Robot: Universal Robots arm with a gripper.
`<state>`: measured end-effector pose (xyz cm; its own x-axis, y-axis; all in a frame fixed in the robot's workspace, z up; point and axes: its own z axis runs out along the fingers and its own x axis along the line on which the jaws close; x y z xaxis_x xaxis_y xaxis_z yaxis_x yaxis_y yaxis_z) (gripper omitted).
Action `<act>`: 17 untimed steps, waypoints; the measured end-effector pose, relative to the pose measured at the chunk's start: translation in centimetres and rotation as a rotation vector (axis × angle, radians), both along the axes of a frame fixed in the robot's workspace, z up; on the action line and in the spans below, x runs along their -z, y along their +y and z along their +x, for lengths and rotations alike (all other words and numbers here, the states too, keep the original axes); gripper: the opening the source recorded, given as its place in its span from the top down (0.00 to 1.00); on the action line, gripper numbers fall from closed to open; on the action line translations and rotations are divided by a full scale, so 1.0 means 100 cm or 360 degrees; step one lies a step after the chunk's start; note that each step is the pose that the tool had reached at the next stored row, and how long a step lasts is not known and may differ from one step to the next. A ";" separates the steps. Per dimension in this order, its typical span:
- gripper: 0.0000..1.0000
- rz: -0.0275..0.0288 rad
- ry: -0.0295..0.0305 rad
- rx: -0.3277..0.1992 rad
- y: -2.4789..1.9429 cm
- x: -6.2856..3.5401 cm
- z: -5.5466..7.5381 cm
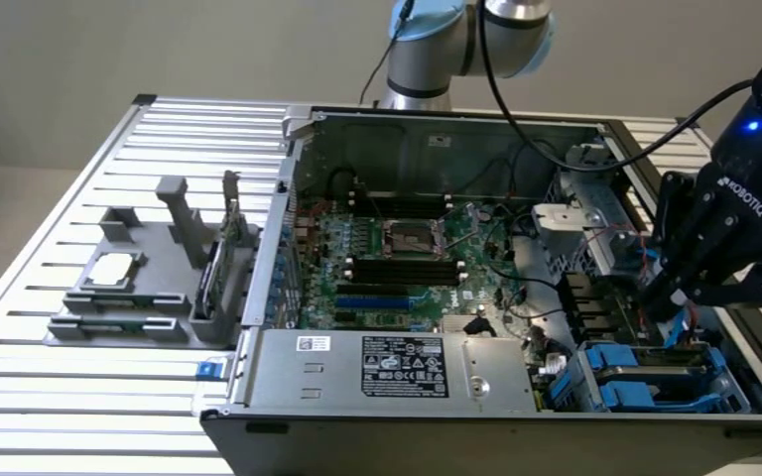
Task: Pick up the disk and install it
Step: 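Insert the second disk wire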
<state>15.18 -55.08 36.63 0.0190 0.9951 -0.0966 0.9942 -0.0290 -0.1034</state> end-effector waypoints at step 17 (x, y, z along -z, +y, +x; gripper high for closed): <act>0.84 0.00147 -0.00296 -0.0022 -0.0054 0.0079 0.000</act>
